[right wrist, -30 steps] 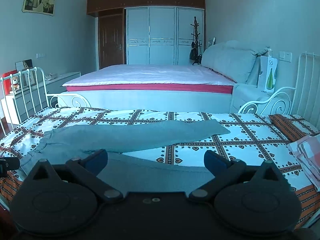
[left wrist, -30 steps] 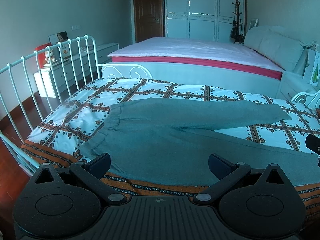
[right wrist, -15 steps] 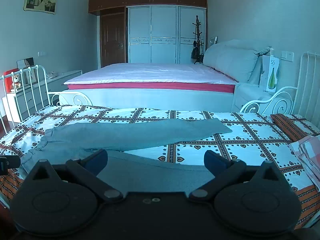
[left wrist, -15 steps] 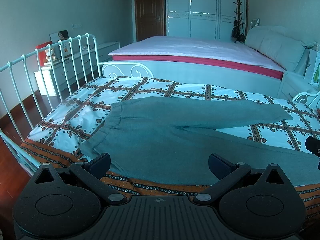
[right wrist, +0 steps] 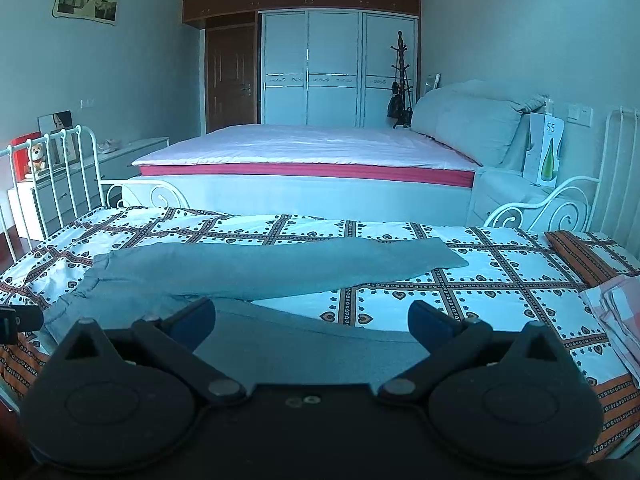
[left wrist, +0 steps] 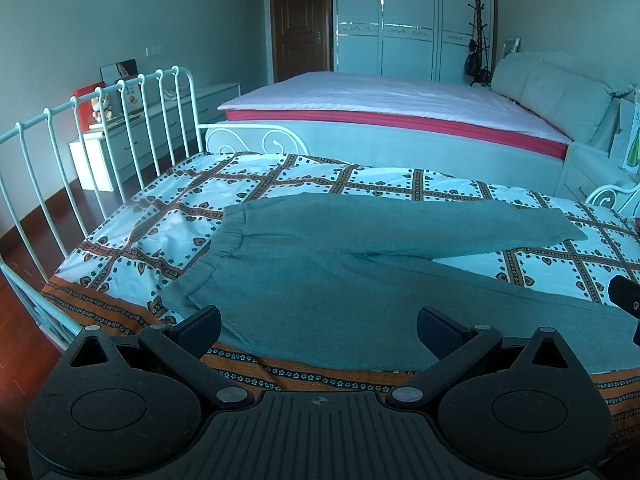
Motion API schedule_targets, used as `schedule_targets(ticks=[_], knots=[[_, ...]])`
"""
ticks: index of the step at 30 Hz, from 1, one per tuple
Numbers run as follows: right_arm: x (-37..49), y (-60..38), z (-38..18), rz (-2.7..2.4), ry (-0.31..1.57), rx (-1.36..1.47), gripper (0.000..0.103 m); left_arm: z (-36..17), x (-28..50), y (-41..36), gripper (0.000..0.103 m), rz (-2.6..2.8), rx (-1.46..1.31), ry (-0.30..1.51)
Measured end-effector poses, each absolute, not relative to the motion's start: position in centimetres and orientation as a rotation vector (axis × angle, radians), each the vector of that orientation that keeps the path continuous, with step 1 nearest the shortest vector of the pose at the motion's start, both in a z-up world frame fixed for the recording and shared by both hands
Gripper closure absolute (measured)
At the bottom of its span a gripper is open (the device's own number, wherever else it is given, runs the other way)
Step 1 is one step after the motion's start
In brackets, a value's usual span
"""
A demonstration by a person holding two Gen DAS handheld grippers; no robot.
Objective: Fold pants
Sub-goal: 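Grasp the grey sweatpants waistband with both grippers at its two corners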
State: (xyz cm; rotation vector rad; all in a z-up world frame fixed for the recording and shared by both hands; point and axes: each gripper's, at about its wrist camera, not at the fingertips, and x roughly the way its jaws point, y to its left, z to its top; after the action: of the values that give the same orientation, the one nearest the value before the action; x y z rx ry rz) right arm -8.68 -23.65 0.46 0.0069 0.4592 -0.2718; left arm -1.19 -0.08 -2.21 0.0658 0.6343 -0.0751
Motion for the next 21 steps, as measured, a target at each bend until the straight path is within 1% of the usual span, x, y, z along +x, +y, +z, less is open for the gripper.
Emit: schedule_targets(ticks=[10, 21], knots=[[-7.7, -23.3, -0.3, -0.234, 0.473, -0.019, 0.006, -2.9, 0.7, 0.2, 0.000, -0.081, 0.092, 0.653], [-1.1, -22.2, -1.5, -0.041, 0.475, -0.152, 0.006, -4.9, 9.6, 1.8, 0.000, -0.112, 0.157, 0.694]])
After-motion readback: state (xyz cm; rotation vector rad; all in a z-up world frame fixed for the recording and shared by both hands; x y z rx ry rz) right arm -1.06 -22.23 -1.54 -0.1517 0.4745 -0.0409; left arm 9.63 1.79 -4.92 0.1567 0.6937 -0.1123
